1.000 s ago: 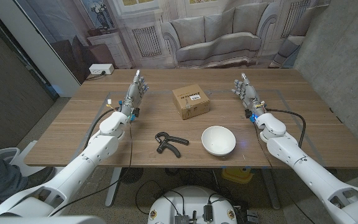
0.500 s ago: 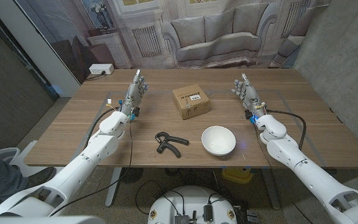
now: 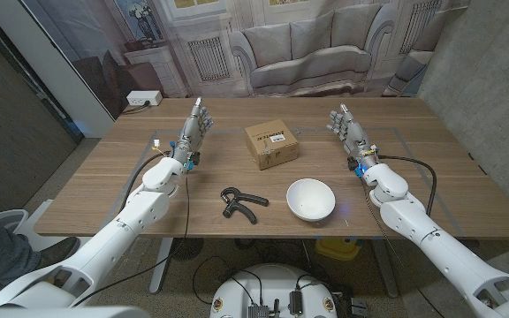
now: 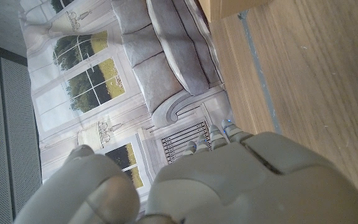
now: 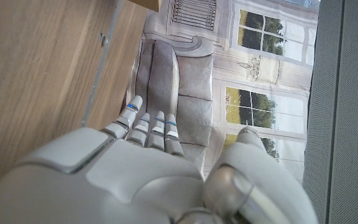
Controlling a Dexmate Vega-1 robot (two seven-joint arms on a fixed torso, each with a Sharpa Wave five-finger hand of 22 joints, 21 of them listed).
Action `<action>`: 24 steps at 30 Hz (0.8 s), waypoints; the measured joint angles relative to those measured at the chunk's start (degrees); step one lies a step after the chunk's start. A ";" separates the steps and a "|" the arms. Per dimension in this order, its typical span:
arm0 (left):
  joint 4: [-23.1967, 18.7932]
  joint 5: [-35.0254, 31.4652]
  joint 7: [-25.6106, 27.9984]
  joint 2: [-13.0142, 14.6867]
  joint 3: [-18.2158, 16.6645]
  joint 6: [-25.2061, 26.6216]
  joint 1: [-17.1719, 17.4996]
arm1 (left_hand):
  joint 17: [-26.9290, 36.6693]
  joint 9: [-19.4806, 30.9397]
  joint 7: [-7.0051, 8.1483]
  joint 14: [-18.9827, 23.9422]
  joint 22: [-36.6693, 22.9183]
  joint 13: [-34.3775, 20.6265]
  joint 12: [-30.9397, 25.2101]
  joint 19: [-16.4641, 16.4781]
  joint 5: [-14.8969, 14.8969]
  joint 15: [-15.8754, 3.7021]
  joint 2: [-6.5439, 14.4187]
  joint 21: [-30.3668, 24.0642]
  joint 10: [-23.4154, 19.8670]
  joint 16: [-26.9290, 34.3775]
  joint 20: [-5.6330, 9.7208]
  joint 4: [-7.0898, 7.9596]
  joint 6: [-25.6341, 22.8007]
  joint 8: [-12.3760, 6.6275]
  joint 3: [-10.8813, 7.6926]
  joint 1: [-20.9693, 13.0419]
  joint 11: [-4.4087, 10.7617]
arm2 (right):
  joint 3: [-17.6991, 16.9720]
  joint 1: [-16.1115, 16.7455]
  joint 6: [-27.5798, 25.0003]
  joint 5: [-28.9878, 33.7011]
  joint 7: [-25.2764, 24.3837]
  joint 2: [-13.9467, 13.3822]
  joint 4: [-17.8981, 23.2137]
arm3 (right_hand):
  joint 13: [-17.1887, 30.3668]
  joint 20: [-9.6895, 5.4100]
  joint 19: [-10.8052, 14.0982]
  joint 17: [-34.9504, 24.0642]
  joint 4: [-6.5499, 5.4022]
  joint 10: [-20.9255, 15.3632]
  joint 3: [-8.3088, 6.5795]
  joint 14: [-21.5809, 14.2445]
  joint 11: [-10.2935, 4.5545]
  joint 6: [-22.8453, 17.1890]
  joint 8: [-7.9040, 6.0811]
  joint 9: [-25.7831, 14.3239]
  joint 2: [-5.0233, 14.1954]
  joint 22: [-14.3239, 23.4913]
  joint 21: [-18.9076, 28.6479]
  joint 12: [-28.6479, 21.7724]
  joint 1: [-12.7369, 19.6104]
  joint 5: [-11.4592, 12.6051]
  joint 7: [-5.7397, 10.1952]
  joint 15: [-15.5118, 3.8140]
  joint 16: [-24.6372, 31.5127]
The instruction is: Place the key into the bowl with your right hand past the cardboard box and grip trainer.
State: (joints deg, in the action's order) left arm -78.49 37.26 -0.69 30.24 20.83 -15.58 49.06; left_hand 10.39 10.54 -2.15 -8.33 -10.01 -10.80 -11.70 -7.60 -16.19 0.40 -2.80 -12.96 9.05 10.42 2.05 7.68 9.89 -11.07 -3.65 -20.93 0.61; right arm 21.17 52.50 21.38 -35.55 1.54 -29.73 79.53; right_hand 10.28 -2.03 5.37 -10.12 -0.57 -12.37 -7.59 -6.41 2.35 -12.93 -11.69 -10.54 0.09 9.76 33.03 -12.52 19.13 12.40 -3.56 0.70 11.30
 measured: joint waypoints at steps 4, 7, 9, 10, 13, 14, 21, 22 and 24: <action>-0.22 -0.18 0.12 0.05 0.07 0.04 0.00 | 0.00 0.00 -0.21 0.00 0.00 0.00 0.00 0.00 0.00 0.00 0.00 0.00 0.00 0.00 0.00 0.00 -0.21 -0.45 0.00 0.00 0.00 | 0.04 0.35 0.32 0.37 -0.18 -0.17 0.58 | 0.00 -0.13 0.13 0.00 0.11 -0.66 -0.11 -0.43 -0.03 -0.44 0.00 0.00 0.22 0.00 0.00 0.00 0.24 0.00 -0.05 0.19 0.00; -0.28 -0.39 0.24 0.06 0.13 0.05 0.00 | 0.00 0.00 -0.21 0.00 0.00 0.00 0.00 0.00 0.00 0.00 0.31 0.00 0.00 0.07 0.00 0.00 -0.21 -0.45 0.00 -0.31 0.00 | 0.04 0.81 0.69 0.71 -0.49 -0.35 1.26 | 0.00 0.00 0.62 0.00 0.28 -0.73 -0.28 -0.71 -0.09 -0.80 0.00 0.00 -0.15 0.00 0.00 0.00 0.60 0.00 0.20 -0.09 0.00; -0.30 -0.43 0.27 0.06 0.20 0.06 -0.10 | 0.00 0.00 -0.21 0.00 0.00 0.00 0.00 0.00 0.00 0.00 0.31 0.00 -0.31 0.45 0.00 0.00 -0.21 -0.45 0.00 -0.31 -0.32 | 0.04 0.92 1.04 0.93 -0.63 -0.39 1.41 | 0.00 0.00 0.62 0.00 0.34 -1.03 -0.34 -0.71 -0.40 -0.80 0.00 0.00 -0.14 0.00 0.00 -0.22 0.61 -0.36 0.19 -0.09 0.00; -0.30 -0.43 0.27 0.06 0.22 0.06 -0.13 | 0.00 0.00 -0.21 0.00 0.00 0.00 0.00 0.00 0.00 0.00 0.31 0.00 -0.31 0.44 0.00 0.00 -0.21 -0.45 0.00 -0.31 -0.32 | 0.04 0.92 1.08 0.95 -0.65 -0.39 1.41 | 0.00 0.00 0.62 0.00 0.34 -1.04 -0.34 -0.71 -0.40 -0.84 0.00 0.00 -0.03 0.00 0.00 -0.23 0.72 -0.44 0.23 -0.09 0.00; -0.31 -0.70 0.41 0.02 0.33 0.13 -0.48 | 0.00 0.00 -0.21 0.00 0.01 0.00 0.00 0.00 0.00 0.00 0.31 0.00 -0.31 0.44 0.00 0.00 -0.21 -0.45 0.00 -0.31 -0.32 | 0.03 1.30 1.56 1.13 -0.74 -0.54 1.89 | 0.00 -0.16 0.78 -0.01 0.34 -1.03 -0.34 -0.71 -0.40 -1.11 0.00 0.01 0.08 0.00 -0.42 -0.23 0.83 -0.44 0.50 -0.09 0.00; -0.31 -0.88 0.52 -0.02 0.40 0.15 -0.59 | 0.00 0.00 -0.21 0.00 0.01 0.01 0.00 0.00 0.00 0.00 0.31 0.00 -0.31 0.44 0.00 0.00 -0.21 -0.45 0.00 -0.31 -0.32 | -0.06 1.54 1.71 1.19 -0.74 -0.66 2.21 | 0.00 -0.24 0.86 0.00 0.34 -1.03 -0.34 -0.71 -0.40 -1.11 0.00 0.01 0.08 0.00 -0.42 -0.22 0.83 -0.44 0.50 -0.09 0.00; 0.10 -1.30 0.83 -0.45 0.76 0.49 -1.37 | 0.01 -0.01 -0.21 0.28 0.01 0.01 0.00 0.62 0.00 0.29 0.53 0.00 -0.62 0.44 0.00 -0.43 -0.21 -0.44 0.09 -0.53 -0.01 | -0.27 2.43 2.82 1.66 -0.84 -0.87 3.21 | -0.01 -0.10 1.13 -0.01 0.57 -1.25 -0.57 -0.83 -0.63 -1.11 0.01 0.01 0.37 -0.01 -0.67 -0.22 1.12 -0.44 0.50 -0.21 0.00; 0.14 -1.30 0.83 -0.48 0.79 0.49 -1.42 | 0.01 -0.01 -0.21 0.48 0.01 0.01 0.00 0.62 0.00 0.09 0.53 0.00 -0.62 0.44 0.00 -0.50 -0.21 -0.44 0.02 -0.53 -0.01 | -0.27 2.43 2.91 1.71 -0.86 -0.87 3.21 | -0.01 -0.10 1.13 -0.01 0.57 -1.34 -0.57 -0.93 -0.71 -1.27 0.01 0.01 0.47 -0.01 -0.68 -0.22 1.22 -0.44 0.66 -0.31 0.00; 0.45 -1.35 0.84 -0.66 0.94 0.58 -1.74 | 0.01 -0.01 -0.21 0.64 0.01 0.01 0.00 0.62 0.00 0.03 0.53 0.00 -0.62 0.44 0.00 -0.49 -0.21 -0.44 0.02 -0.53 -0.01 | -0.29 2.65 3.28 2.01 -0.97 -0.92 3.48 | -0.01 -0.10 1.13 -0.01 0.95 -1.34 -0.58 -1.03 -0.71 -1.34 -0.24 0.01 0.45 -0.01 -0.68 -0.22 1.21 -0.44 0.74 -0.41 0.00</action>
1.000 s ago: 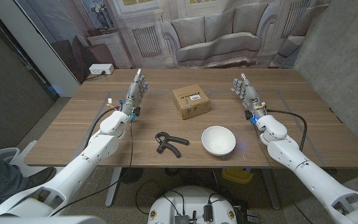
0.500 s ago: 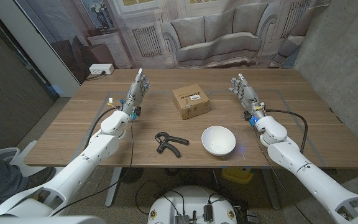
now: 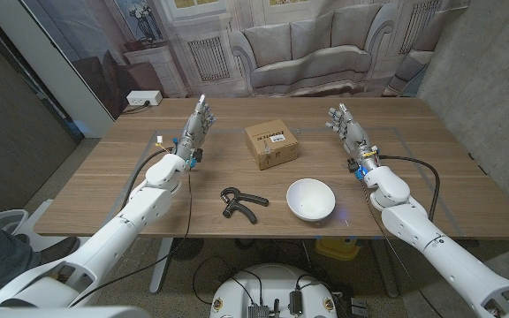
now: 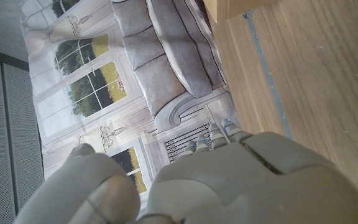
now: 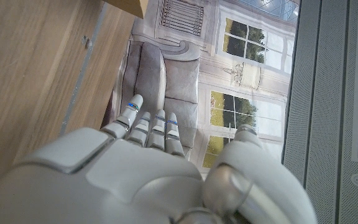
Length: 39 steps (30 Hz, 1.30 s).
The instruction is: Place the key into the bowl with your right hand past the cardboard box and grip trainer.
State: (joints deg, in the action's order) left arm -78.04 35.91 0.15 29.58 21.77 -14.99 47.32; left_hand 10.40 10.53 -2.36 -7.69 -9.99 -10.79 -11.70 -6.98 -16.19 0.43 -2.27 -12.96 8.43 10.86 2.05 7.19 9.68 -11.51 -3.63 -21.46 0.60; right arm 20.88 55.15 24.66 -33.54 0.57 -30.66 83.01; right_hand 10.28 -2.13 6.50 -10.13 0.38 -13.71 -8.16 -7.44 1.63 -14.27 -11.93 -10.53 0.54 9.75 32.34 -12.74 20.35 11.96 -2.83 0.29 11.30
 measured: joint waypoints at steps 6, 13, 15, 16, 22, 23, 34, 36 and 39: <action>1.21 -0.16 -0.04 -0.69 0.38 0.16 -1.00 | 0.00 0.00 0.00 0.14 0.00 0.14 0.00 0.00 0.00 0.15 0.22 0.00 -0.12 0.00 0.00 0.00 0.00 0.00 0.00 -0.22 -0.12 | -0.01 0.78 0.48 2.72 -1.78 -0.39 1.28 | 0.00 0.00 0.00 0.00 0.11 0.00 0.00 -0.03 0.00 -0.49 0.00 0.00 -0.14 0.00 0.00 0.00 0.76 0.00 -0.13 0.03 0.00; 1.68 0.49 -1.00 -0.96 0.32 0.20 -1.19 | 0.00 0.00 0.00 0.45 0.00 0.14 0.00 0.30 0.00 -0.16 0.46 0.00 -0.62 0.00 -0.31 0.00 0.00 0.00 0.00 -0.46 0.00 | 0.38 2.32 -0.26 6.52 -4.74 -1.59 5.29 | -0.01 -0.01 0.43 0.00 0.34 -0.64 -0.23 -0.23 0.01 -0.79 0.00 0.00 0.22 0.00 -0.40 0.00 1.12 0.00 0.17 0.23 0.00; 1.44 0.49 -1.00 -0.67 0.06 0.20 -0.82 | 0.00 0.00 0.00 0.45 0.00 0.14 0.00 0.30 0.00 -0.16 0.46 0.00 -0.62 0.00 -0.31 0.00 0.00 0.00 0.00 -0.46 0.00 | 0.38 2.32 -0.38 7.73 -5.74 -1.59 5.29 | -0.01 -0.01 0.42 0.00 0.53 -0.62 -0.41 -0.22 0.00 -0.79 0.00 0.00 0.22 0.00 -0.40 0.00 1.12 0.00 0.17 0.23 0.00; 1.23 0.49 -1.00 -0.48 -0.12 0.20 -0.58 | 0.00 0.00 0.00 0.45 0.00 0.14 0.00 0.30 0.00 -0.16 0.46 0.00 -0.62 0.00 -0.31 0.00 0.00 0.00 0.00 -0.46 0.00 | 0.38 2.32 -0.38 7.86 -5.84 -1.59 5.29 | -0.01 -0.01 0.42 0.00 0.53 -0.62 -0.42 -0.22 0.00 -0.79 0.00 0.00 0.22 0.00 -0.40 0.00 1.12 -0.03 0.17 0.23 0.00; -0.27 1.84 -1.37 0.59 -1.15 0.20 0.89 | 0.00 0.00 0.00 0.45 0.00 0.14 -0.45 0.62 0.00 -0.16 0.68 0.30 -0.83 0.00 0.00 0.00 0.00 0.00 0.00 -0.68 -0.22 | 1.25 3.47 -0.37 10.56 -7.72 -1.52 8.05 | -0.01 -0.01 0.42 0.00 0.53 -0.92 -0.42 -0.64 -0.30 -1.09 0.00 0.00 0.46 -0.01 -0.40 0.00 1.35 -0.35 0.48 0.03 0.00; -0.72 2.04 -1.37 0.90 -1.38 0.20 1.25 | 0.00 -0.01 0.00 0.45 0.00 0.14 -0.45 0.62 0.00 -0.16 0.68 0.30 -0.92 0.00 0.00 0.00 0.00 0.00 0.00 -0.68 -0.31 | 1.43 3.56 -0.35 11.08 -8.03 -1.39 8.29 | -0.01 -0.13 0.54 -0.01 0.53 -0.92 -0.42 -0.72 -0.30 -1.09 0.00 0.00 0.53 -0.01 -0.40 0.00 1.43 -0.35 0.48 0.11 0.00; -3.20 2.80 -1.27 2.79 -2.80 -0.11 3.54 | 0.00 -0.01 0.00 1.02 0.00 0.13 -0.45 0.61 0.00 -0.21 0.90 0.30 -1.22 0.00 0.00 -0.31 0.00 0.00 0.16 -0.90 0.00 | 2.29 4.38 -0.04 15.74 -11.07 -0.80 10.08 | -0.01 0.10 0.92 -0.01 1.22 -1.23 -0.63 -1.02 -0.61 -1.74 0.00 0.01 0.68 -0.01 -0.85 0.01 2.17 -0.35 0.67 -0.19 0.00; -3.41 2.94 -1.34 2.99 -2.95 -0.30 3.76 | 0.00 -0.01 0.00 1.02 0.01 0.13 -0.44 0.61 0.00 -0.22 0.90 0.30 -1.22 0.00 0.00 -0.47 0.00 0.01 0.00 -0.90 0.00 | 2.49 4.70 -0.04 16.86 -11.80 -0.72 10.77 | -0.01 0.10 0.92 -0.01 1.22 -1.23 -0.63 -1.02 -0.61 -1.74 0.00 0.01 0.68 -0.01 -0.85 0.00 2.18 -0.35 0.67 -0.19 0.00; -3.59 3.10 -1.45 3.23 -3.17 -0.43 4.06 | 0.00 -0.01 0.00 1.01 0.00 0.13 -0.44 0.61 0.00 -0.21 0.90 0.30 -1.22 0.00 0.00 -0.47 0.00 0.00 0.00 -0.90 0.00 | 2.63 4.91 -0.10 18.31 -12.71 -0.70 11.26 | -0.01 0.10 0.92 -0.01 1.45 -1.23 -0.86 -1.02 -0.61 -1.83 0.00 -0.29 0.76 -0.01 -0.85 0.00 2.55 -0.35 0.77 -0.19 0.00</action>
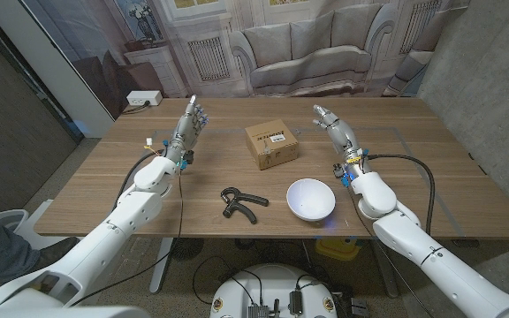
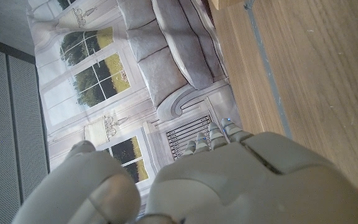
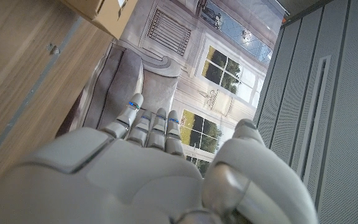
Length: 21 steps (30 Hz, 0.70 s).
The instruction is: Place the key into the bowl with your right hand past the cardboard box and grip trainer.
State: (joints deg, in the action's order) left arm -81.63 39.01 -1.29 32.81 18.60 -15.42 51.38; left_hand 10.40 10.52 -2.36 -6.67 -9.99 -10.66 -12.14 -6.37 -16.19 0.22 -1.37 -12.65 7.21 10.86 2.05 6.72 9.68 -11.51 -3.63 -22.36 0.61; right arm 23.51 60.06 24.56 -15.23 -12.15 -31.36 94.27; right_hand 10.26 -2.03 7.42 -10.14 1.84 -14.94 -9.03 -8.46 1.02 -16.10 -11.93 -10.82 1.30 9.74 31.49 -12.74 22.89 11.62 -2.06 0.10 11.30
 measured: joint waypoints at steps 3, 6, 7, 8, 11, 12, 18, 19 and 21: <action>-0.07 0.05 -0.32 0.16 -0.12 -0.22 0.17 | 0.00 0.00 0.00 0.00 0.00 0.00 0.00 0.00 0.00 0.00 0.02 0.00 0.00 0.00 0.00 0.00 0.00 0.00 0.00 -0.02 0.00 | 0.16 0.24 -0.34 1.56 -0.96 0.04 0.63 | 0.00 0.00 0.00 0.00 0.24 -0.23 -0.23 -0.02 -0.23 -0.47 0.00 0.00 -0.01 0.00 -0.37 0.00 0.61 0.00 0.48 -0.02 0.00; -0.10 0.07 -0.42 0.27 -0.26 -0.35 0.29 | 0.00 0.00 0.00 0.00 0.00 0.00 0.00 0.00 0.00 0.00 0.24 0.00 0.00 0.00 0.00 0.00 0.00 0.00 0.00 -0.24 0.00 | 0.27 0.35 -0.66 2.90 -1.72 0.05 0.93 | 0.00 -0.13 0.13 0.00 0.75 -0.51 -0.26 -0.21 -0.51 -1.05 0.00 0.00 0.10 0.00 -0.37 0.00 0.96 0.00 1.06 -0.21 0.00; -0.10 0.14 -0.67 0.31 -0.30 -0.59 0.31 | 0.00 0.00 0.00 0.00 0.00 -0.01 0.00 0.00 0.00 0.00 0.24 0.00 -0.02 0.00 0.00 0.00 0.00 0.00 0.00 -0.24 0.03 | 0.50 0.54 -0.96 3.96 -2.25 0.05 1.65 | 0.00 -0.31 0.31 0.00 0.92 -0.70 -0.44 -0.33 -0.70 -1.35 -0.26 0.00 0.02 0.00 -0.38 -0.01 1.38 0.00 1.36 -0.33 0.00; -0.10 0.14 -0.67 0.33 -0.31 -0.59 0.32 | 0.00 0.00 0.00 0.00 0.00 -0.01 0.00 0.00 0.00 0.00 0.24 0.00 -0.11 0.00 0.00 0.00 0.00 0.00 0.00 -0.24 0.11 | 0.50 0.54 -1.09 4.31 -2.43 0.05 1.65 | 0.00 -0.31 0.31 0.00 0.95 -0.82 -0.46 -0.42 -0.82 -1.55 -0.38 0.00 0.07 0.00 -0.37 -0.21 1.44 0.00 1.56 -0.42 0.00; -0.07 0.31 -0.98 0.38 -0.39 -0.80 0.32 | 0.00 0.00 0.00 0.00 0.00 -0.01 0.00 0.00 0.00 0.00 0.24 0.00 -0.10 0.00 0.00 0.00 0.00 0.00 0.00 -0.24 0.11 | 0.71 0.74 -1.57 5.89 -3.21 0.02 2.39 | 0.00 -0.06 0.56 0.00 1.34 -0.95 -0.45 -0.42 -0.95 -1.94 -0.39 0.00 0.29 0.00 -0.84 -0.23 1.67 0.00 1.95 -0.42 0.00; 0.00 0.31 -0.98 0.39 -0.42 -0.80 0.32 | 0.00 0.00 0.00 0.00 0.00 -0.01 0.00 0.00 0.00 0.00 0.24 0.00 -0.10 0.00 0.00 0.00 0.00 0.00 0.00 -0.24 0.11 | 0.71 0.74 -1.82 6.86 -3.72 0.02 2.39 | 0.00 0.00 0.62 0.00 1.44 -1.13 -0.49 -0.42 -1.14 -1.96 -0.39 0.00 0.15 0.00 -0.86 -0.23 2.16 0.00 1.97 -0.42 0.00; 0.24 0.41 -1.47 0.42 -0.60 -1.39 0.45 | 0.00 0.00 0.00 -0.01 0.00 -0.01 0.00 0.00 0.00 0.00 0.23 0.36 -0.10 0.00 0.00 0.00 0.00 0.00 0.00 -0.23 0.11 | 1.20 1.02 -3.22 10.46 -5.38 -0.09 3.57 | 0.00 0.01 0.62 0.00 2.32 -1.56 -1.05 -0.72 -1.56 -2.78 -0.39 0.00 0.54 0.00 -1.22 -0.22 3.28 0.01 2.80 -0.73 0.00; 0.32 0.50 -1.73 0.42 -0.64 -1.70 0.48 | 0.00 0.00 0.00 0.03 0.00 -0.01 0.00 0.00 0.00 0.03 0.23 0.44 -0.10 0.00 0.00 0.00 0.00 0.00 0.00 -0.23 0.11 | 1.52 1.11 -3.59 11.23 -5.68 -0.28 4.37 | 0.00 0.01 0.61 0.00 2.46 -1.69 -1.19 -0.72 -1.70 -3.01 -0.39 0.00 0.37 0.00 -1.22 -0.22 3.70 0.01 3.02 -0.73 0.00; 0.43 0.54 -1.85 0.42 -0.67 -1.80 0.50 | 0.00 0.00 0.00 0.17 0.00 -0.01 0.00 -0.01 0.00 0.17 0.24 0.44 -0.10 0.00 0.00 0.01 0.00 0.00 0.00 -0.24 0.11 | 1.71 1.13 -4.12 12.35 -6.14 -0.40 4.87 | 0.00 -0.23 0.85 0.00 2.69 -1.74 -1.42 -0.72 -1.75 -3.29 -0.38 0.01 0.68 0.00 -1.22 -0.22 4.04 0.01 3.27 -0.73 0.00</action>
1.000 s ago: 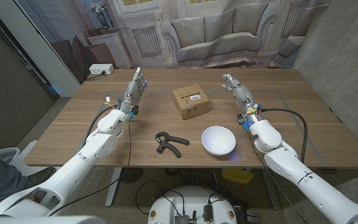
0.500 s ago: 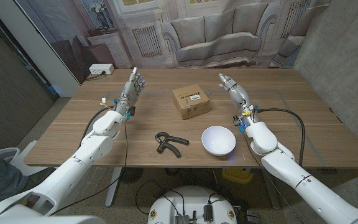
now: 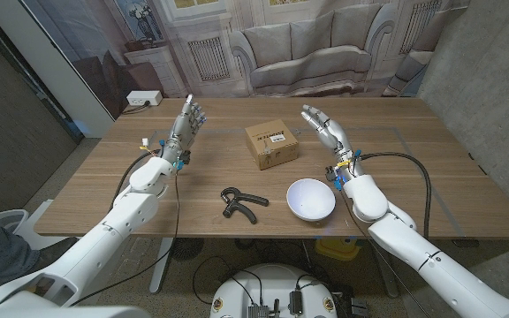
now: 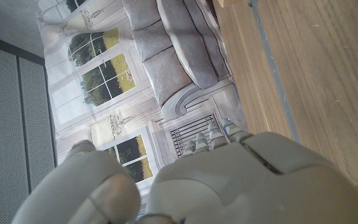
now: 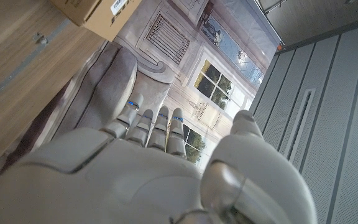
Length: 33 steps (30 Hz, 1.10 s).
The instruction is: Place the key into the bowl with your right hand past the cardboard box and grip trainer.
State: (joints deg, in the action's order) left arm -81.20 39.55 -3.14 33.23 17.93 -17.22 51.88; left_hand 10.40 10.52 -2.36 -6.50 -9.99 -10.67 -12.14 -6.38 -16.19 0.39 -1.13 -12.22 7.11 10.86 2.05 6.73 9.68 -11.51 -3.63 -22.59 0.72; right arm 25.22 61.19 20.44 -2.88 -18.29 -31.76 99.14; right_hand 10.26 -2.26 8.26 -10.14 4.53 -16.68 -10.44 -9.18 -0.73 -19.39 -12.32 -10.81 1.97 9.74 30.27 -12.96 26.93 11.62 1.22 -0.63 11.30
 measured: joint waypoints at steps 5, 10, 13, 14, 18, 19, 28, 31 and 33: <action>0.43 0.37 -0.39 -0.05 -0.12 -0.42 0.09 | 0.00 0.00 0.00 0.10 0.00 0.00 0.00 0.00 0.00 -0.10 0.15 0.00 0.00 0.00 0.00 0.00 0.00 0.00 0.00 -0.15 0.00 | 0.73 0.00 -1.91 3.69 -1.42 -0.31 1.29 | 0.00 0.12 0.29 0.00 0.84 -0.43 -0.36 -0.30 -0.43 -0.83 -0.49 0.00 -0.08 0.00 -0.46 0.00 1.40 0.00 0.46 -0.30 0.00; 0.91 0.48 -0.75 -0.20 -0.16 -0.82 0.11 | 0.00 0.00 0.00 0.10 0.00 0.00 0.00 0.00 0.00 -0.10 0.15 0.00 0.00 0.00 0.00 -0.24 0.00 0.00 0.24 -0.15 0.00 | 1.42 -0.01 -3.51 6.40 -2.46 -0.57 2.44 | 0.00 0.12 0.29 0.00 1.36 -0.63 -0.40 -0.30 -0.64 -1.21 -0.50 0.00 -0.15 0.00 -0.47 0.00 2.08 0.00 0.84 -0.30 0.00; 1.26 0.75 -0.94 -0.37 -0.24 -1.10 0.16 | 0.00 0.00 0.00 0.10 0.00 0.00 0.00 0.00 0.00 -0.10 0.15 0.00 0.01 0.00 0.00 -0.24 0.00 0.00 0.24 -0.15 0.00 | 1.75 -0.02 -4.49 8.05 -3.06 -0.75 3.08 | 0.00 0.12 0.29 0.00 1.51 -0.71 -0.56 -0.30 -0.72 -1.21 -0.49 0.01 0.07 0.00 -0.82 0.00 2.31 0.00 0.84 -0.30 0.00; 1.28 0.76 -0.96 -0.38 -0.24 -1.13 0.16 | 0.00 0.00 0.00 0.10 0.00 -0.01 0.00 0.00 0.00 -0.10 0.15 0.00 0.00 0.00 0.00 -0.24 0.00 0.00 0.24 -0.15 0.00 | 1.79 -0.02 -4.55 8.13 -3.09 -0.77 3.18 | 0.00 0.12 0.29 0.00 1.59 -0.71 -0.64 -0.30 -0.72 -1.50 -0.49 0.01 0.06 0.00 -0.82 0.00 2.32 0.00 0.98 -0.30 0.00; 1.60 0.82 -1.23 -0.46 -0.28 -1.40 0.18 | 0.00 0.00 0.00 0.10 0.00 0.00 0.00 0.00 0.00 -0.10 0.15 0.00 0.01 0.00 0.00 -0.24 0.00 0.00 0.24 -0.15 0.00 | 2.32 0.10 -5.72 10.29 -4.02 -0.97 4.30 | 0.00 0.32 0.50 0.00 1.93 -0.85 -0.76 -0.30 -0.85 -1.93 -0.49 0.01 0.09 0.00 -1.02 0.00 2.94 0.00 0.96 -0.30 0.00; 1.65 0.82 -1.25 -0.46 -0.29 -1.48 0.21 | 0.00 0.00 0.00 0.10 0.00 -0.01 0.00 0.00 0.00 -0.10 0.15 0.00 0.01 0.00 0.00 -0.24 0.00 0.00 0.24 -0.15 0.00 | 2.45 0.13 -5.99 10.84 -4.31 -0.99 4.47 | 0.00 0.11 0.71 0.00 2.05 -1.02 -0.63 -0.30 -1.02 -2.14 -0.49 0.01 0.25 0.00 -1.05 0.00 3.12 0.00 1.17 -0.30 0.00; 1.97 0.95 -1.52 -0.52 -0.53 -2.24 0.67 | 0.00 0.00 0.00 0.10 0.00 -0.01 0.00 0.00 0.00 -0.10 0.15 0.00 -0.31 0.00 0.00 -0.24 0.00 0.00 0.24 -0.14 -0.32 | 3.89 0.48 -7.73 15.88 -6.67 -1.02 6.00 | 0.00 0.15 1.12 0.00 3.02 -1.55 -1.25 -1.02 -1.55 -2.94 -0.49 0.01 0.22 0.00 -1.05 0.01 4.72 0.00 1.97 -0.41 0.00; 2.08 1.08 -1.61 -0.54 -0.61 -2.42 0.88 | 0.00 0.00 0.00 0.10 0.00 -0.01 0.00 0.00 0.00 -0.10 0.17 0.00 -0.31 0.00 0.00 -0.24 0.00 0.00 0.24 -0.17 -0.32 | 4.35 0.57 -8.28 17.48 -7.39 -1.02 6.29 | 0.00 0.23 1.20 0.00 3.28 -1.63 -1.38 -1.04 -1.64 -3.68 -0.85 0.01 0.00 0.00 -1.47 0.01 5.41 0.00 2.09 -0.43 0.00; 2.20 1.21 -1.67 -0.57 -0.63 -2.53 0.97 | 0.00 0.00 0.02 0.10 0.00 -0.01 0.00 0.00 0.00 -0.10 0.37 0.00 -0.31 0.00 0.00 -0.23 -0.02 0.00 0.24 -0.37 -0.32 | 4.66 0.62 -8.58 18.41 -7.82 -1.00 6.42 | 0.00 -0.08 1.51 0.00 3.32 -1.76 -1.42 -1.32 -1.77 -3.86 -0.86 0.01 0.11 0.00 -1.47 0.01 5.73 0.00 2.28 -0.72 0.00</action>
State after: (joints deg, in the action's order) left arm -78.99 40.76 -4.81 32.66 17.30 -19.75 52.85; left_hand 10.40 10.52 -2.34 -6.40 -9.98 -10.67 -12.14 -6.38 -16.19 0.29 -0.76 -12.22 6.80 10.86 2.05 6.49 9.66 -11.51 -3.39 -22.96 0.39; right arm 29.88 61.81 11.86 15.54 -26.11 -32.76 105.55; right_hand 10.26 -2.34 9.77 -10.14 7.84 -18.44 -11.86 -10.50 -2.49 -23.25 -13.18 -10.80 2.09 9.74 28.80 -12.95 32.66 11.63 3.50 -1.34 11.30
